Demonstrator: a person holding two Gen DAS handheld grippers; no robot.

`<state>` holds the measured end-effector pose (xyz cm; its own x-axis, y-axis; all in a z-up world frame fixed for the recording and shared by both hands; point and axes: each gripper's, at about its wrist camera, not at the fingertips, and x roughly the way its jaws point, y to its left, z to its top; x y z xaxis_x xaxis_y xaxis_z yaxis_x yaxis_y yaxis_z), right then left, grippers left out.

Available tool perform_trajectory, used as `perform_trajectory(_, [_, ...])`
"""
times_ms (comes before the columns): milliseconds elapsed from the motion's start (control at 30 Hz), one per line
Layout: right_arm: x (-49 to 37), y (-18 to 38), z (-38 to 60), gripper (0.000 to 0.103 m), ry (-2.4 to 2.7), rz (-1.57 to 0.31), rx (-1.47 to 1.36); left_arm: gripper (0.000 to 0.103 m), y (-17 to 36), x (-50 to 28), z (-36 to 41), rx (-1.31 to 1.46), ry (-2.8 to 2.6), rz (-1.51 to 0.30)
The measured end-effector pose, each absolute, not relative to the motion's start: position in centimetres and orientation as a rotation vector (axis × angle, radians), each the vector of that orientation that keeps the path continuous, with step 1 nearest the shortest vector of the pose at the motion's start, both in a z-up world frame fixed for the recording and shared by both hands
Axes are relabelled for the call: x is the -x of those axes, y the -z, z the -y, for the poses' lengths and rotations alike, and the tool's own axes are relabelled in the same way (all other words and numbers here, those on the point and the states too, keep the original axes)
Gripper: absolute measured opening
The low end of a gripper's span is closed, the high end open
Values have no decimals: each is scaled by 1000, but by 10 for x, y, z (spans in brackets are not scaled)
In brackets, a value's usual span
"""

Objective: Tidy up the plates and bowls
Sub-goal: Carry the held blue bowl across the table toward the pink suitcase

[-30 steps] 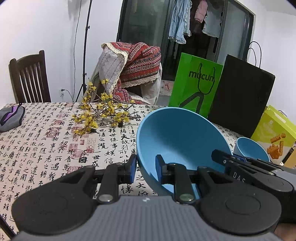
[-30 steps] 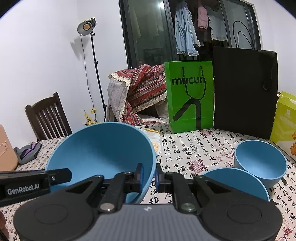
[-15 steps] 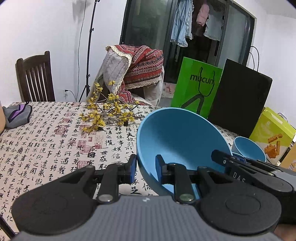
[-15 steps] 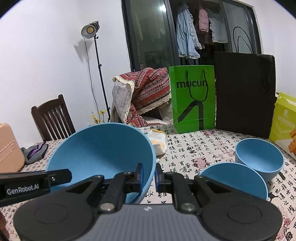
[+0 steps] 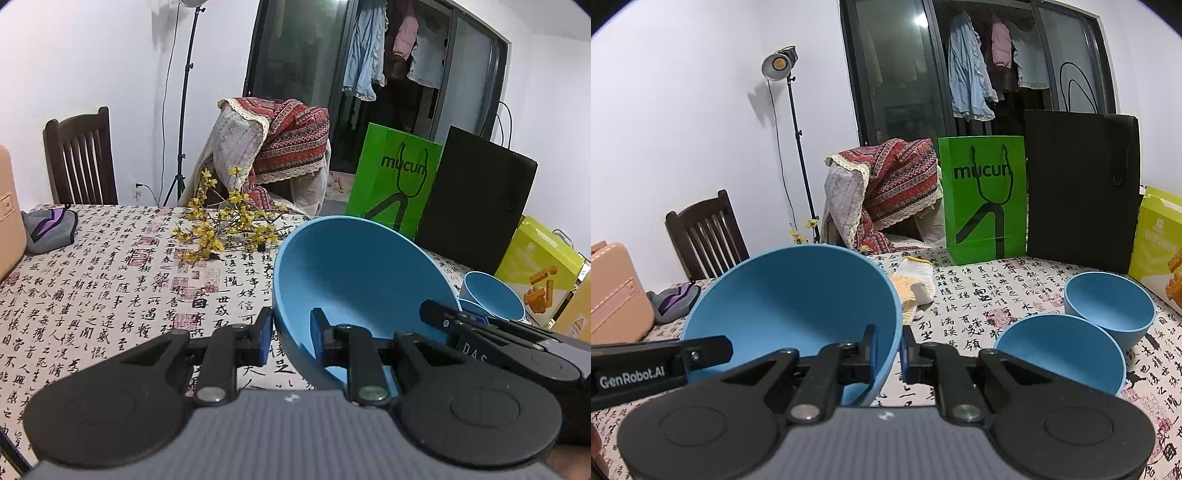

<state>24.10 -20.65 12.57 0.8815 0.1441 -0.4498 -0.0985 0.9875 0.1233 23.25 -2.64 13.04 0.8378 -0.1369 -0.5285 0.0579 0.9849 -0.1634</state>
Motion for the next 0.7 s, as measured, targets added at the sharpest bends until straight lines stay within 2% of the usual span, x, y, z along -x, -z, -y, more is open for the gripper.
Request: perform_trajectory(700, [-209,-128,186,12,-146,-469,-100,22,-134,-193,6,139,91,-547])
